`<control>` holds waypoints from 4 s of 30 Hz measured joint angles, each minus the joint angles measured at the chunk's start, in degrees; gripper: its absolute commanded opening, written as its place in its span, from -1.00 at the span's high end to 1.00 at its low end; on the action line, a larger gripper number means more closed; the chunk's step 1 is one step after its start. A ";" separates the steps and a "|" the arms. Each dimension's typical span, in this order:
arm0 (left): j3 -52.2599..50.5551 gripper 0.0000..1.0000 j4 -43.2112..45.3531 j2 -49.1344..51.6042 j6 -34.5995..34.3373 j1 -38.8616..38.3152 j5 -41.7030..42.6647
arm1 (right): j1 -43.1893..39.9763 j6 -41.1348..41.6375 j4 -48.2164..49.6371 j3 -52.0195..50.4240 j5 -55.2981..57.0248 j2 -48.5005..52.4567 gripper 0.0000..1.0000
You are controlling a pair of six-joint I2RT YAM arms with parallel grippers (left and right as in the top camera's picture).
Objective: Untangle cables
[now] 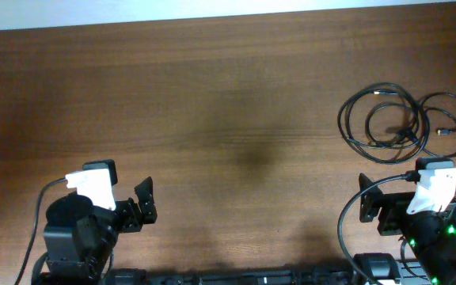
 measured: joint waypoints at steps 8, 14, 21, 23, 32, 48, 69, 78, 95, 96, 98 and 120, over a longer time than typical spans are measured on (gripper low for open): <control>0.00 -0.98 0.00 0.00 0.00 0.00 0.00 | 0.00 0.09 0.00 0.00 0.00 0.00 -0.97; 0.00 -0.98 0.00 0.00 0.00 0.00 0.00 | 0.00 0.09 0.04 -2.40 0.00 -1.03 -0.98; -0.22 -0.98 -0.07 -0.07 0.00 0.00 0.00 | 2.12 0.11 19.08 -22.45 0.24 -18.80 -0.97; -0.26 -0.98 -0.07 -0.04 0.00 0.00 0.00 | 3.15 0.11 24.44 -27.85 0.26 -23.26 -0.97; -0.26 -0.98 -0.09 -0.04 0.00 0.00 0.00 | 5.79 -0.31 52.89 -45.88 0.68 -26.34 -0.97; -0.28 -0.98 -0.07 -0.04 0.00 0.00 0.00 | 4.68 -8.26 60.26 -60.22 2.86 -26.16 -0.97; -0.59 -0.98 -1.33 -0.79 0.00 0.00 -2.38 | 4.68 -8.26 60.22 -60.22 3.48 -26.14 -0.97; -38.47 -0.98 45.16 -24.92 -0.02 0.00 -5.20 | 4.68 -8.28 60.15 -60.22 3.69 -26.34 -0.97; -51.69 -0.98 53.59 -30.86 12.72 0.00 -1.46 | 4.68 -8.28 60.15 -60.22 3.67 -26.36 -0.97; -51.69 -0.98 53.62 -30.86 12.70 0.00 -1.46 | 4.68 -8.26 60.15 -60.22 3.69 -26.36 -0.97; -51.69 -0.98 53.59 -30.86 12.72 0.00 -1.46 | 4.68 -8.26 60.15 -60.22 3.67 -26.36 -0.97; -51.69 -0.98 53.59 -30.86 12.72 0.00 -1.46 | 4.68 -8.26 60.15 -60.22 3.67 -26.36 -0.97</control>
